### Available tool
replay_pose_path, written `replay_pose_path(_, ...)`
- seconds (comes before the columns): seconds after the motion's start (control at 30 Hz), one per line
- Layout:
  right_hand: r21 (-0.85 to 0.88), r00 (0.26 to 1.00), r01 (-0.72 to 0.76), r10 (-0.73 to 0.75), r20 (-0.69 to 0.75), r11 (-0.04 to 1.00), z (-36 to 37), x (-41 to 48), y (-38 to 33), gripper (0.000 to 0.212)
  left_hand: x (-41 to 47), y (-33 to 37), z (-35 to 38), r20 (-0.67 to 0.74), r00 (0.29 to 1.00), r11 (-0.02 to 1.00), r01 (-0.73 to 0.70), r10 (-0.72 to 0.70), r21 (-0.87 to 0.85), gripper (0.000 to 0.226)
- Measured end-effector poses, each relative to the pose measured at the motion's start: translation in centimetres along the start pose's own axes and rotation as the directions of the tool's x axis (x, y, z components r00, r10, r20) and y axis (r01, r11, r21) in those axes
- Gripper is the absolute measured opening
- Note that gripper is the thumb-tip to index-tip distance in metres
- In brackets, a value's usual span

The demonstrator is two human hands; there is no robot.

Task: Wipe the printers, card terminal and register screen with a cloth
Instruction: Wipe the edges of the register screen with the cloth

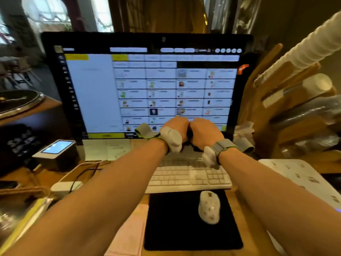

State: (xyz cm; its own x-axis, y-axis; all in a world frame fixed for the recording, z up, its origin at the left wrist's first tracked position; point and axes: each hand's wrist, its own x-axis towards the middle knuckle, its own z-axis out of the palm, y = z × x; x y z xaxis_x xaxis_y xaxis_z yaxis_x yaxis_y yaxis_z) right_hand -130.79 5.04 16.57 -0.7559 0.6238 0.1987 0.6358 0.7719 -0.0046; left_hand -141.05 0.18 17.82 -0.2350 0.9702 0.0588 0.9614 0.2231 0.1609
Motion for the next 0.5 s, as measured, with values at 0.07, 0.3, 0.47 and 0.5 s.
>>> replay_pose_path(0.07,0.005,0.995,0.095,-0.095,-0.005,0.995,-0.1,1.7,-4.1,0.015,-1.8,-3.9,-1.5,0.003,0.997,0.997,0.074,-0.074,0.026,0.04)
replay_pose_path(0.3,0.013,0.923,0.376,-0.373,-0.095,0.927,-0.7,6.9,-18.1,0.016,-8.7,-17.3,-5.5,-0.097,0.932,0.936,0.343,-0.35,-0.084,0.014)
replay_pose_path(0.47,-0.007,0.888,0.448,-0.446,-0.111,0.894,-1.0,9.7,-24.9,0.016,-11.6,-23.3,-6.5,-0.143,0.892,0.903,0.417,-0.428,-0.102,0.018)
replay_pose_path(0.5,-0.007,0.879,0.464,-0.462,-0.115,0.886,-0.8,10.0,-26.1,0.018,-12.1,-24.4,-6.5,-0.141,0.885,0.896,0.435,-0.443,-0.085,0.021)
